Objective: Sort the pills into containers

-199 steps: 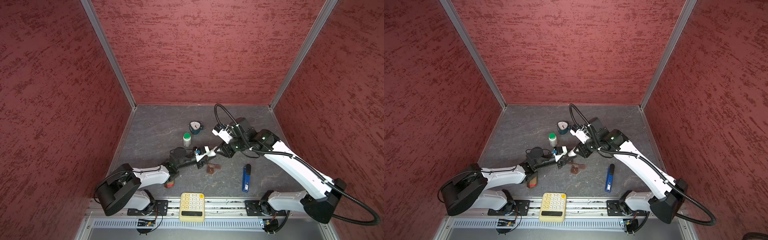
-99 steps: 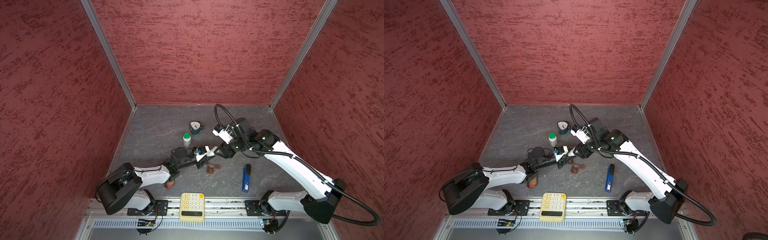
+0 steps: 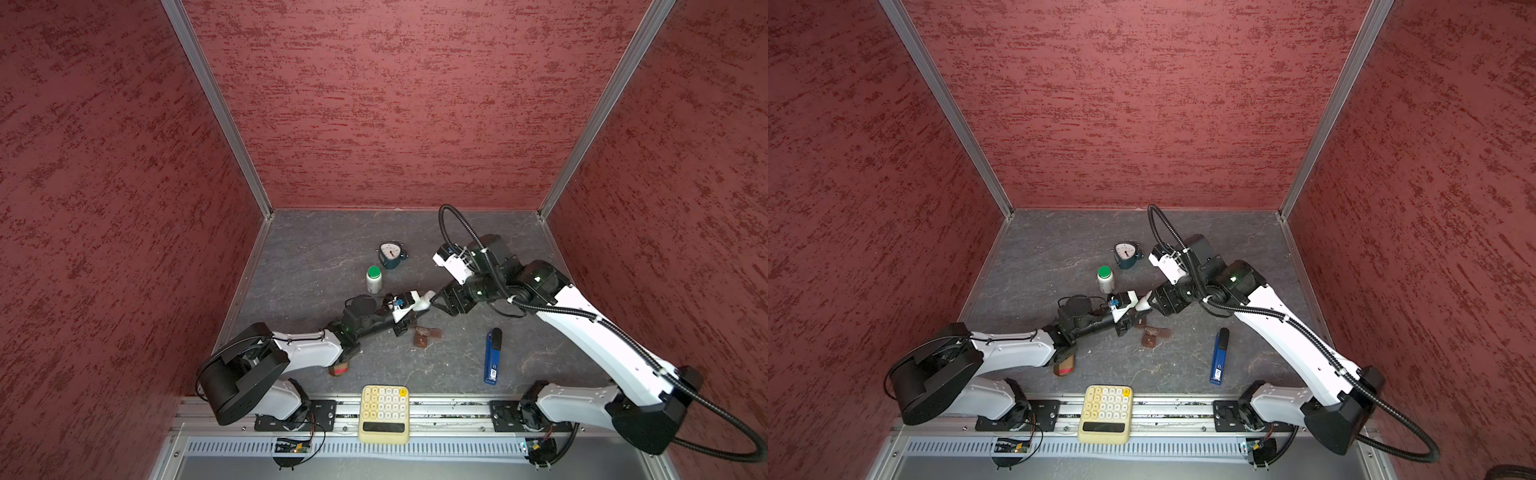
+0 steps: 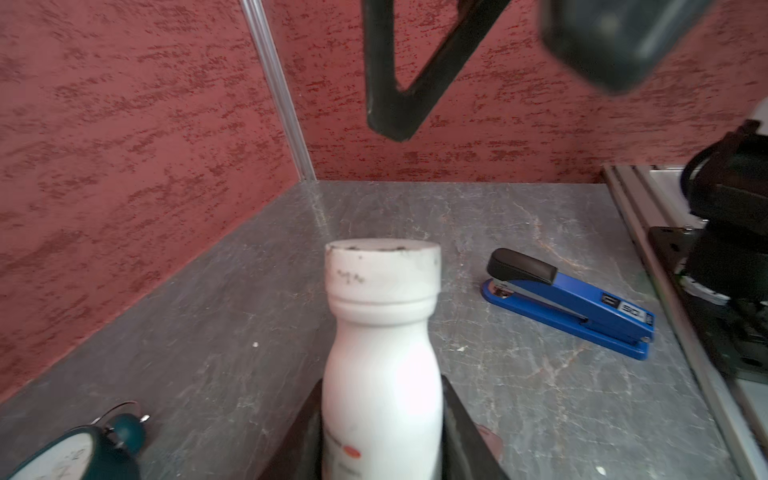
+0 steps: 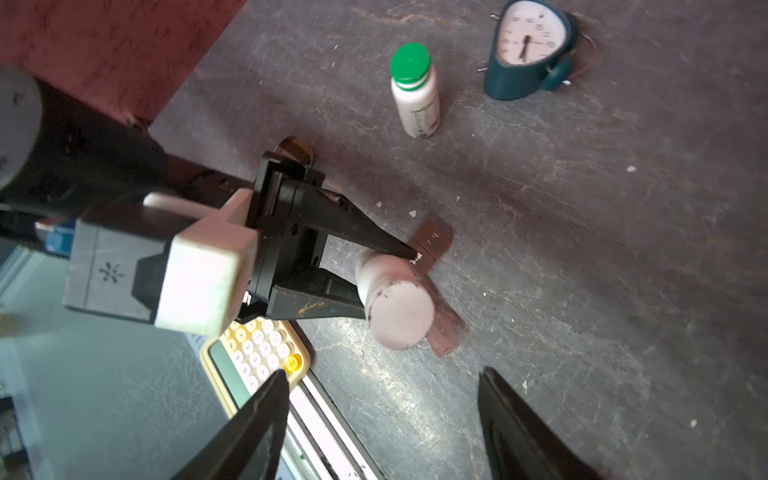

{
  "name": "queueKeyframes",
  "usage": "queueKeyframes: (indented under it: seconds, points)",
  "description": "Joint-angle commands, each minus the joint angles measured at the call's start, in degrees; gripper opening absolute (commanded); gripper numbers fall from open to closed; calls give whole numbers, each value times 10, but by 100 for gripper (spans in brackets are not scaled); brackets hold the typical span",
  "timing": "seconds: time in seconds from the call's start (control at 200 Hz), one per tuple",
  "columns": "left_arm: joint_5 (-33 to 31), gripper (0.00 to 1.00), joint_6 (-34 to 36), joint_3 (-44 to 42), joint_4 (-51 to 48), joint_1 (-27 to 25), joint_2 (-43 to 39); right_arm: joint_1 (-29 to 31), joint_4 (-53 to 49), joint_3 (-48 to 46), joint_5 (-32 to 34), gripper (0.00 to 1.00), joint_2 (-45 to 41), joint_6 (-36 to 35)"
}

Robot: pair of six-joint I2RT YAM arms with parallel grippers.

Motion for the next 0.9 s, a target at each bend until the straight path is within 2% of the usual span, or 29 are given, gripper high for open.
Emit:
queueKeyframes:
  seconds: [0.0,0.165,0.331,0.401,0.596,0.897]
  points:
    - [-86,0,35,-10,67,-10,17,-35,4,48,40,72,-12,111]
    - [-169,0,88,-1,133,-16,55,-69,-54,111,15,68,36,266]
    - [-218,0,128,15,191,-22,107,-70,-2,78,1,59,37,389]
    - [-233,0,140,21,207,-25,123,-70,9,58,10,57,39,409]
    - [-240,0,144,27,236,-31,153,-61,69,6,-15,58,56,439]
    - [-240,0,142,25,254,-38,166,-40,119,-3,-30,59,94,456]
